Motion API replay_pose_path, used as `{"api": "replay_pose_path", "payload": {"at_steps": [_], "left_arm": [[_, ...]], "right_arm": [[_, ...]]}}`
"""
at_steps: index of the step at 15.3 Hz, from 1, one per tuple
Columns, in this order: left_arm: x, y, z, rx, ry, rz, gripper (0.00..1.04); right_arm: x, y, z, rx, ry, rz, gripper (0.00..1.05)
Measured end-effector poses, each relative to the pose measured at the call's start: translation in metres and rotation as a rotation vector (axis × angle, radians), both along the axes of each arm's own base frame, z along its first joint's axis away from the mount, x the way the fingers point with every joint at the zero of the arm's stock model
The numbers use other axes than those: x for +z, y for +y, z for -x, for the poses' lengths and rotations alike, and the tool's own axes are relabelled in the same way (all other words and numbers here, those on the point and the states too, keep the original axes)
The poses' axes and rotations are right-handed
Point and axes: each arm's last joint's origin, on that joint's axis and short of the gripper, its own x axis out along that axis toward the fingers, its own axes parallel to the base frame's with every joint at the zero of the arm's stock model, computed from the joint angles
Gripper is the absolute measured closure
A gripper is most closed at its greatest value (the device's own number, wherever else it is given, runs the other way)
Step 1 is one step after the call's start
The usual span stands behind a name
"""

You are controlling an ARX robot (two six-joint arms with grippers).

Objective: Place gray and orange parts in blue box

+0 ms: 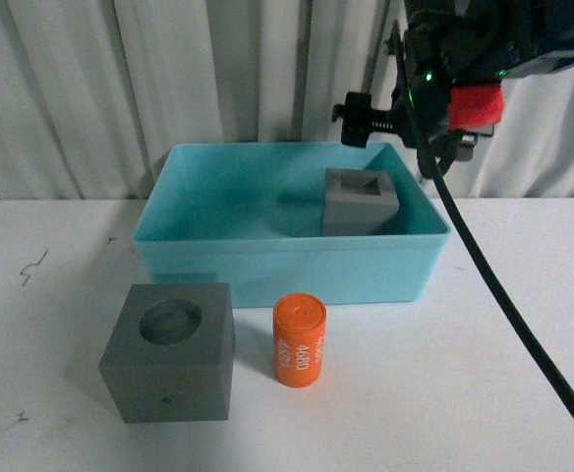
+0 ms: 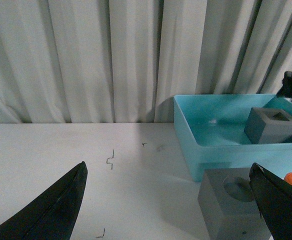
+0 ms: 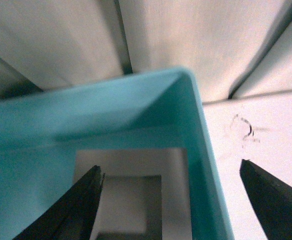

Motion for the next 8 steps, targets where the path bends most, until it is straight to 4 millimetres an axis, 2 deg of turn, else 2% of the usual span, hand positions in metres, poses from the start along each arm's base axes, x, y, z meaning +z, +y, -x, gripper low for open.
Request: {"api": "replay_pose_path", "payload": {"at_steps": [1,2,3,4,5,6,7,8], "left_arm": [[0.000,0.000,0.000,0.000,0.000,0.000,0.07],[0.000,0.000,0.000,0.000,0.000,0.000,0.07],[0.000,0.000,0.000,0.000,0.000,0.000,0.07],[0.000,0.000,0.000,0.000,0.000,0.000,0.07],[0.000,0.000,0.000,0.000,0.000,0.000,0.07],[0.000,0.000,0.000,0.000,0.000,0.000,0.07],[0.000,0.000,0.000,0.000,0.000,0.000,0.07],[0.000,0.000,0.000,0.000,0.000,0.000,0.07]], "right_arm": [[0.017,-0.005,0.004,-0.009,-0.059,-0.008,0.10],[0.044,-0.015,0.013,-0.020,-0.146,-0.020,0.05],[0.082,-0.032,0.030,-0.047,-0.249,-0.019,0.08],[0.122,-0.058,0.060,-0.091,-0.365,-0.032,0.06],[0.140,-0.073,0.081,-0.124,-0.412,-0.037,0.06],[0.152,-0.088,0.105,-0.157,-0.435,-0.053,0.06],[0.155,-0.102,0.130,-0.206,-0.432,-0.063,0.06],[0.147,-0.116,0.162,-0.280,-0.397,-0.075,0.06]]}}
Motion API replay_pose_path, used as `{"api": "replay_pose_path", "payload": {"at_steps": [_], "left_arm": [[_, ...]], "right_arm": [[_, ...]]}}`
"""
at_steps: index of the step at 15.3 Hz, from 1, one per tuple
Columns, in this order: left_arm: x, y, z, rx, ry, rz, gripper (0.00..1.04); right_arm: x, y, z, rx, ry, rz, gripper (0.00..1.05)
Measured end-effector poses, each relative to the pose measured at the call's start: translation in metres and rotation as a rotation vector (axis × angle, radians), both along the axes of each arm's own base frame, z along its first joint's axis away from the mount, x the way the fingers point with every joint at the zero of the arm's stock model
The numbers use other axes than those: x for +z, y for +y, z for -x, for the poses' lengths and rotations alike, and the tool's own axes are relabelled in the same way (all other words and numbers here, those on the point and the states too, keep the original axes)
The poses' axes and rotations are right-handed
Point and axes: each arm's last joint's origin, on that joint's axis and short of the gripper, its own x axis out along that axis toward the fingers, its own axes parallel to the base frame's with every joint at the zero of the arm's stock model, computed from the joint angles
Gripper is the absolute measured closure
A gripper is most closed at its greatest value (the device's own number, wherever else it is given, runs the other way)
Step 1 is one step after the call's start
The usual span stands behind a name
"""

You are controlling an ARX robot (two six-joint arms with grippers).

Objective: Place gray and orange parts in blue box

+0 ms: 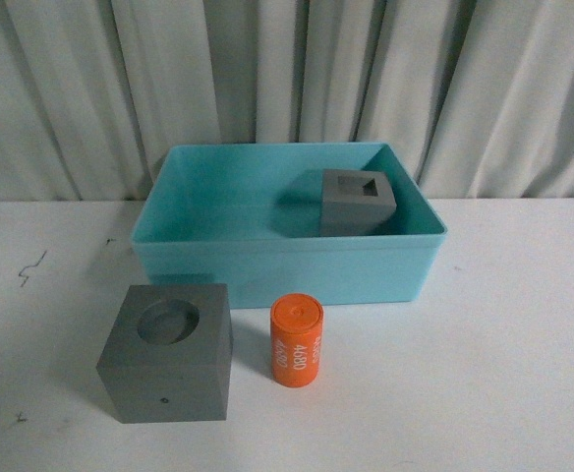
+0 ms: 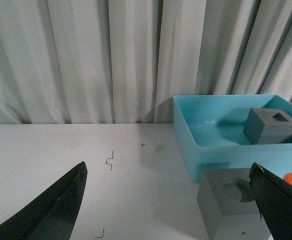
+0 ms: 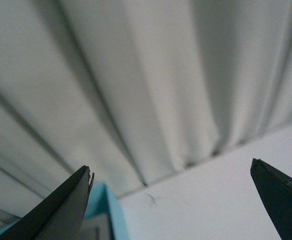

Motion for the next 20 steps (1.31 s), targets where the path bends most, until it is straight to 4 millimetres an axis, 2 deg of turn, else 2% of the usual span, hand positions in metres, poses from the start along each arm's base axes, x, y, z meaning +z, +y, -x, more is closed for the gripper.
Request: {"api": "replay_pose_path", "payload": {"at_steps": [2,3,4,5,6,7,9,10,17,20], "left_arm": [[0.000,0.000,0.000,0.000,0.000,0.000,0.07],[0.000,0.000,0.000,-0.001,0.000,0.000,0.07],[0.000,0.000,0.000,0.000,0.000,0.000,0.07],[0.000,0.000,0.000,0.001,0.001,0.000,0.07],[0.000,0.000,0.000,0.001,0.001,0.000,0.07],[0.000,0.000,0.000,0.001,0.000,0.000,0.07],[0.000,0.000,0.000,0.001,0.000,0.000,0.07],[0.000,0.000,0.000,0.001,0.000,0.000,0.07],[0.000,0.000,0.000,0.001,0.000,0.000,0.07],[0.000,0.000,0.000,0.001,0.000,0.000,0.07]], "right_arm": [[-0.046,-0.007,0.062,-0.037,0.203,-0.053,0.06],[-0.070,-0.007,0.077,0.003,0.202,-0.064,0.09],[-0.089,-0.010,0.090,0.149,0.000,0.039,0.25],[-0.093,-0.009,0.114,0.194,-0.143,0.170,0.42],[-0.092,-0.009,0.128,0.194,-0.214,0.224,0.53],[-0.093,-0.009,0.138,0.194,-0.234,0.252,0.64],[-0.114,-0.009,0.157,0.203,-0.183,0.271,0.89],[-0.119,-0.010,0.176,0.202,-0.198,0.286,1.03],[-0.135,-0.010,0.214,0.203,-0.194,0.286,1.03],[-0.140,-0.010,0.223,0.201,-0.206,0.287,1.03]]}}
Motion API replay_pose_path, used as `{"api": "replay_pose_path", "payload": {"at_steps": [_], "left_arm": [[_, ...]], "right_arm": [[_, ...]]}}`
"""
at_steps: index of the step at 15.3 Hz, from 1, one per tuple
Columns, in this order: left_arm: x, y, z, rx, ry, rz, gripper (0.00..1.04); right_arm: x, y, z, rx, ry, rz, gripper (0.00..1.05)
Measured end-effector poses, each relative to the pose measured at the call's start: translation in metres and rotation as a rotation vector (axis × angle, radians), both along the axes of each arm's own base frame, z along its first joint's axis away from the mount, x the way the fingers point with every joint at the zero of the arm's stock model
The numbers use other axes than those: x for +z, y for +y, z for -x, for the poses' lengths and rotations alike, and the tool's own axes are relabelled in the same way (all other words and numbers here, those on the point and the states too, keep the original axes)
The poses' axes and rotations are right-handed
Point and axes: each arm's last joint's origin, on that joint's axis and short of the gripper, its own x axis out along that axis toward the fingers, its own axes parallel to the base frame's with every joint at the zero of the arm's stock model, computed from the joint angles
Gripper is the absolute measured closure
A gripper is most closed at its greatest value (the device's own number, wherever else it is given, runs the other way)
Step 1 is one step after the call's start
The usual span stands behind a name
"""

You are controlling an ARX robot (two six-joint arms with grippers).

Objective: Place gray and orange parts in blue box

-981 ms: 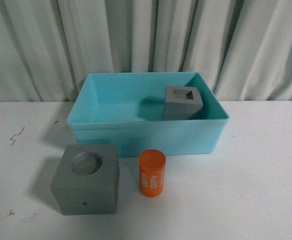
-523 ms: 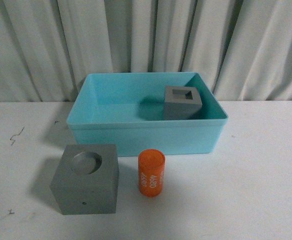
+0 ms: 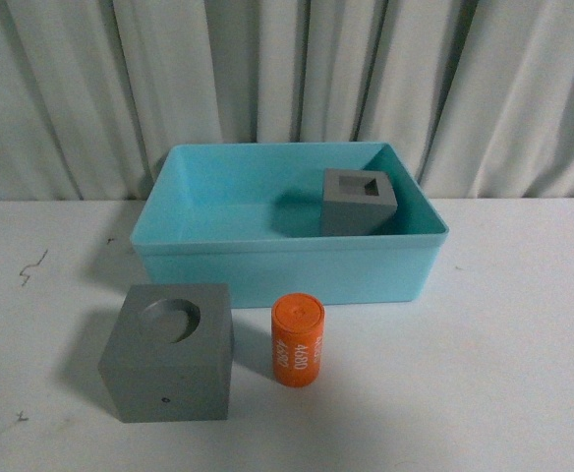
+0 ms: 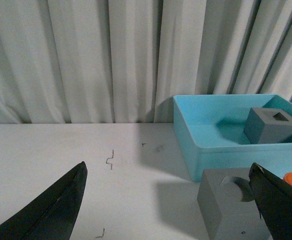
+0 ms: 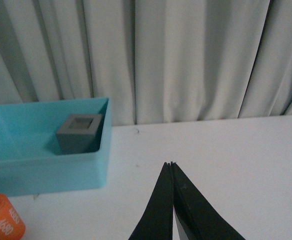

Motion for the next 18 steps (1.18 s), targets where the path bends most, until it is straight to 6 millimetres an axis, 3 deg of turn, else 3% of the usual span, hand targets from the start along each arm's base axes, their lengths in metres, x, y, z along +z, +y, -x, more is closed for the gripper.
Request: {"api": "replay_pose_path", "payload": {"at_steps": [3,18], "left_arm": [[0.000,0.000,0.000,0.000,0.000,0.000,0.07],[0.000,0.000,0.000,0.000,0.000,0.000,0.07]], "right_arm": [[-0.010,0.000,0.006,0.000,0.035,0.001,1.03],[-0.002,0.000,0.035,0.000,-0.009,0.000,1.03]]}}
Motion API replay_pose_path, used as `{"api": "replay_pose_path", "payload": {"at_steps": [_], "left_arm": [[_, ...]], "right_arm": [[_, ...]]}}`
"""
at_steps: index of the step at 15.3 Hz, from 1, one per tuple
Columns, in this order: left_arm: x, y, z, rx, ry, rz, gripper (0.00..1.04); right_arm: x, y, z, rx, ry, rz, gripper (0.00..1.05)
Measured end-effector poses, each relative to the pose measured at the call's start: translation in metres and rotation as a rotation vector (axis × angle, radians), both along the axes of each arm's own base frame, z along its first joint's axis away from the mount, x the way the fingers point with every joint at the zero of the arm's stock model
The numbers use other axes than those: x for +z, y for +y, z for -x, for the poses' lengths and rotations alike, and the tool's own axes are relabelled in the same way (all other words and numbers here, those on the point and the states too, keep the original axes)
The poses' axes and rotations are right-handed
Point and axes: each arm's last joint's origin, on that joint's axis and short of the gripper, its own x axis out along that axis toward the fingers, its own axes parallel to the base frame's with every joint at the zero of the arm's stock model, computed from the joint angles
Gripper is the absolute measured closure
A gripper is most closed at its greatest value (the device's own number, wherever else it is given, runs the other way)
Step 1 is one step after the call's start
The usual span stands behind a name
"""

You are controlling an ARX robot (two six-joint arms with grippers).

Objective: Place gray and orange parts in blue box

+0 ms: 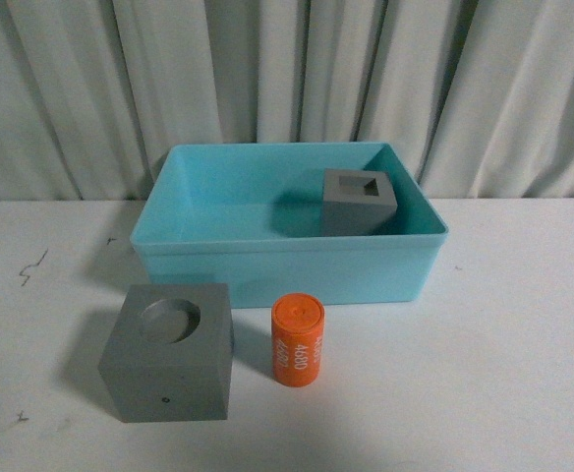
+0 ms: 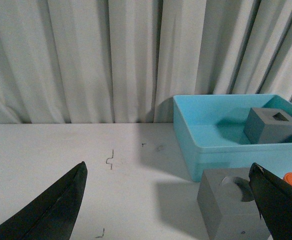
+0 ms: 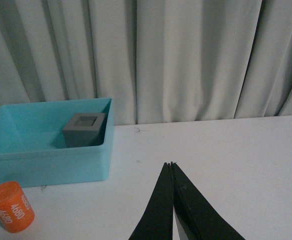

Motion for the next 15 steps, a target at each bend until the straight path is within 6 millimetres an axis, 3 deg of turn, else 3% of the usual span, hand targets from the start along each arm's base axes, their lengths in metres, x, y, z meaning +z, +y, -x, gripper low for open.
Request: {"api": "replay_pose_path", "payload": {"at_steps": [4,9,15], "left_arm": [[0.000,0.000,0.000,0.001,0.000,0.000,0.07],[0.000,0.000,0.000,0.000,0.000,0.000,0.07],[0.000,0.000,0.000,0.000,0.000,0.000,0.07]], "right_arm": [[-0.003,0.000,0.013,0.001,0.005,0.000,1.03],[-0.003,0.000,0.013,0.000,0.009,0.001,0.99],[-0.003,0.000,0.013,0.000,0.009,0.001,0.26]]}}
